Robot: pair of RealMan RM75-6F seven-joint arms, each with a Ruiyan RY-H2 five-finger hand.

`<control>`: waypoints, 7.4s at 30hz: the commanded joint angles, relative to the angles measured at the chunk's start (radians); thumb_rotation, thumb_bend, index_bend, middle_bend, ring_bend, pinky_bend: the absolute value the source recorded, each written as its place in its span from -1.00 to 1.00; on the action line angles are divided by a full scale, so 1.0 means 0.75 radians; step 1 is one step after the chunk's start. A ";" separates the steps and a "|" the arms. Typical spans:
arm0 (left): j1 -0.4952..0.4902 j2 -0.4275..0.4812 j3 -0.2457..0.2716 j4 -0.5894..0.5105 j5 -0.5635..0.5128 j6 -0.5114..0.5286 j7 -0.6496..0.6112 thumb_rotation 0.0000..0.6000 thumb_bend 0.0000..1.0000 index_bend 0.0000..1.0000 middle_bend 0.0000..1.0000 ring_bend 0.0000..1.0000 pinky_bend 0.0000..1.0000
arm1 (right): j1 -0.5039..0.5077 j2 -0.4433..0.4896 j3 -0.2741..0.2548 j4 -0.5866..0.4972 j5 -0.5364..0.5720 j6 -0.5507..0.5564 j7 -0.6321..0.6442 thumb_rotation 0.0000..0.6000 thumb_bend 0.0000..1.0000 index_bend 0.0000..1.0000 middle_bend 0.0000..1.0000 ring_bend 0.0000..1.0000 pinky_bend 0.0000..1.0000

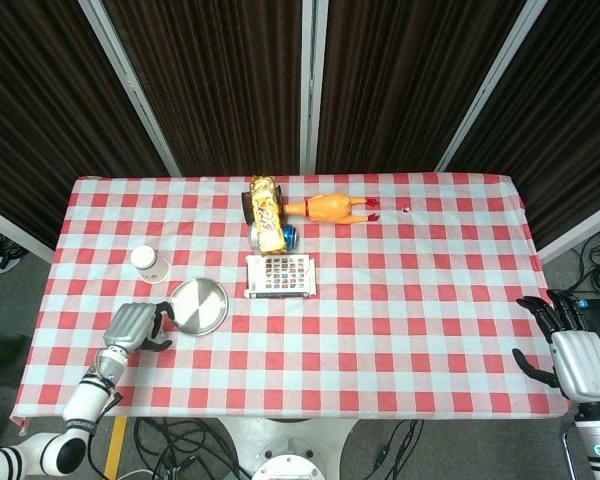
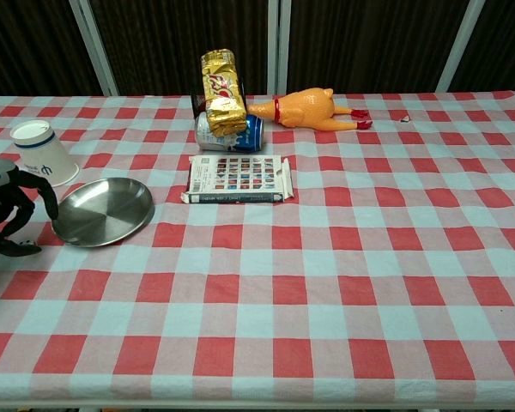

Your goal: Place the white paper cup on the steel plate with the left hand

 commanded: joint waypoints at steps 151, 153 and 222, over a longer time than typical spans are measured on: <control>-0.072 -0.290 -0.087 0.526 0.224 0.129 -0.853 1.00 -0.52 -0.02 -0.17 -0.48 -0.51 | -0.030 0.022 -0.004 -0.025 0.000 0.027 -0.014 1.00 -0.56 -0.64 -0.64 -1.00 -0.97; -0.067 -0.291 -0.076 0.512 0.241 0.147 -0.862 1.00 -0.52 -0.02 -0.17 -0.48 -0.51 | -0.030 0.022 -0.004 -0.025 -0.001 0.027 -0.014 1.00 -0.56 -0.64 -0.64 -1.00 -0.97; -0.028 -0.325 -0.083 0.514 0.215 0.180 -0.912 1.00 -0.52 -0.02 -0.17 -0.48 -0.58 | -0.011 0.035 -0.012 -0.047 -0.015 0.000 -0.031 1.00 -0.56 -0.64 -0.64 -1.00 -0.97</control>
